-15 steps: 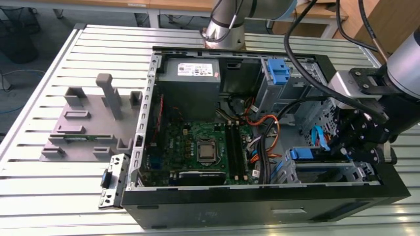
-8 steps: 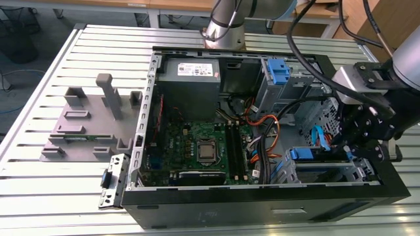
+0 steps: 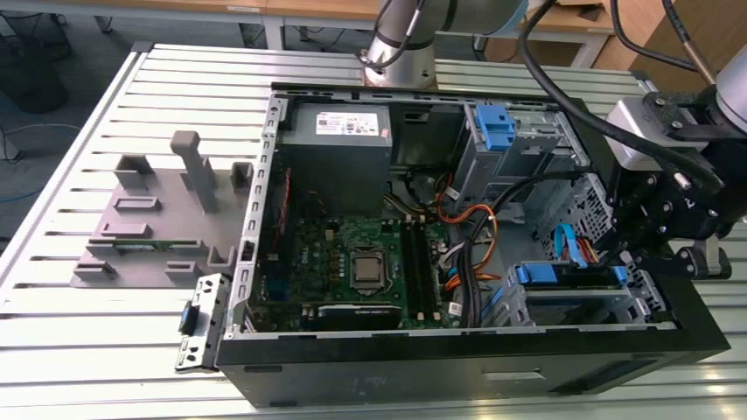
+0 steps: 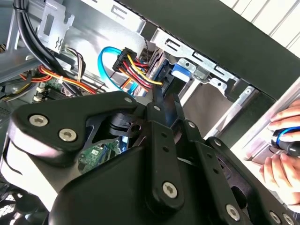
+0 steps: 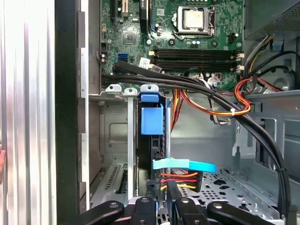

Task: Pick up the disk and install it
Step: 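Insert the second disk wire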

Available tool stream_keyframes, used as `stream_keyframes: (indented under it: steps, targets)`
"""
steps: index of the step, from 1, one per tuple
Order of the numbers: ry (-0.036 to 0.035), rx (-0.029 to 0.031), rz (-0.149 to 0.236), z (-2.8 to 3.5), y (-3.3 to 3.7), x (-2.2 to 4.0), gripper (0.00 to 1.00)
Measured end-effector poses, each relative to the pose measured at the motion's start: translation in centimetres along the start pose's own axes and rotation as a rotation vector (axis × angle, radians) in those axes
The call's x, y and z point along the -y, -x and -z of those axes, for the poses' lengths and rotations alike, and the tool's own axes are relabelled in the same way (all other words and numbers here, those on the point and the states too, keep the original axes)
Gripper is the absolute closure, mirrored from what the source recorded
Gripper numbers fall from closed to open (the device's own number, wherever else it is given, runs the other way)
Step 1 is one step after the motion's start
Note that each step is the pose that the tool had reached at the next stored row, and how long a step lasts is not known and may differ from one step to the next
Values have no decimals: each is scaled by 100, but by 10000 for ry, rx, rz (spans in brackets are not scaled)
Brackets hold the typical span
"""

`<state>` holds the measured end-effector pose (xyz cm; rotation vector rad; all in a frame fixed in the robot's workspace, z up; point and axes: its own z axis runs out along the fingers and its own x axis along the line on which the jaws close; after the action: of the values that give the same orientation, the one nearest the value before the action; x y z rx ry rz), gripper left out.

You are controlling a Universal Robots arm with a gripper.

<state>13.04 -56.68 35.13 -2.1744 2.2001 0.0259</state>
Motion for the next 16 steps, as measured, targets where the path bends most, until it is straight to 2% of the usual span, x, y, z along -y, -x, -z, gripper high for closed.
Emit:
stream_keyframes:
  steps: [5,7,16]
  targets:
    - [0,3,0,16,1,1,76]
    - [0,1,0,54,3,1,76]
    - [0,1,0,56,3,1,76]
